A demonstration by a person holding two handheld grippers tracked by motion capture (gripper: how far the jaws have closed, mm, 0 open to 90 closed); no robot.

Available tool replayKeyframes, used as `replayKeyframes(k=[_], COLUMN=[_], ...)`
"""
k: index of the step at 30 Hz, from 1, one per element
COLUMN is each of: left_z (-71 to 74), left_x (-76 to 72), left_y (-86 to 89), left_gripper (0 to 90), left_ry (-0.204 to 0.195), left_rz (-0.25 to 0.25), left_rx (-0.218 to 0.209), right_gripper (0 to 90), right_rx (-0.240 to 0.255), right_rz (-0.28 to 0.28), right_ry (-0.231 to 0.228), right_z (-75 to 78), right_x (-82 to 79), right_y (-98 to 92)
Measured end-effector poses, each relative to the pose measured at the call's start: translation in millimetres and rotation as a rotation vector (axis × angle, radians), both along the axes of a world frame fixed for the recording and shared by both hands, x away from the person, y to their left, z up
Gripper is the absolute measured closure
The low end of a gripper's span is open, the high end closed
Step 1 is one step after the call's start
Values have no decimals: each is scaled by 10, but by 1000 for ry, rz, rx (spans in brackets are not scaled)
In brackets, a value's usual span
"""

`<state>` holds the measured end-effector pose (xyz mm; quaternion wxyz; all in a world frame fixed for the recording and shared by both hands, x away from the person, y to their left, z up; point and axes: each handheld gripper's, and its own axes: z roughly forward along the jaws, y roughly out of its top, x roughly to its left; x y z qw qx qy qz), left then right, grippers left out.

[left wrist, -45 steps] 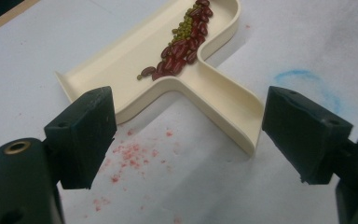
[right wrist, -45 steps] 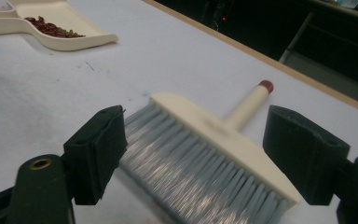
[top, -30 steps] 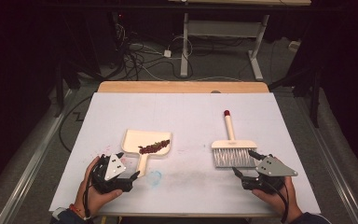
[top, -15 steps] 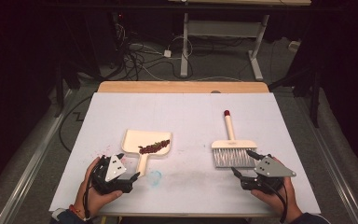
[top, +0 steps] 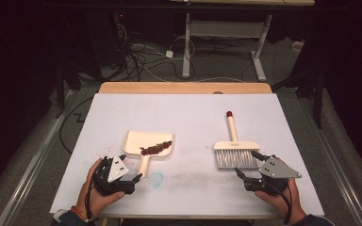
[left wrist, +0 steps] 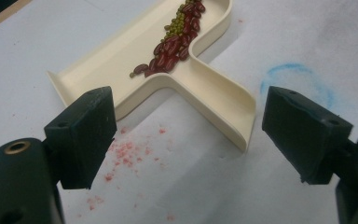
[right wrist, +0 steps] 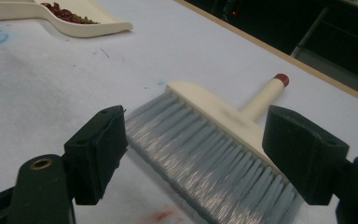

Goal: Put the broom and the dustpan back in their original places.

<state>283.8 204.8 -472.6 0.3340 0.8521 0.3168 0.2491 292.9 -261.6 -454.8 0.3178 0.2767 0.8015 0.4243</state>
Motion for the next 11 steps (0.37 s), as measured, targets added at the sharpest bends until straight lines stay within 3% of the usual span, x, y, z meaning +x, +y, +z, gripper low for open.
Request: replayKeyframes(k=[11], left_z=[3], left_x=[23], left_y=[-4], left_gripper=[174], left_ry=[4], left_rz=[1], left_rx=[-5], right_gripper=[217], right_rx=[12], right_rz=[-4], right_ry=[-8], right_z=[13], right_x=[-2], right_y=[-18])
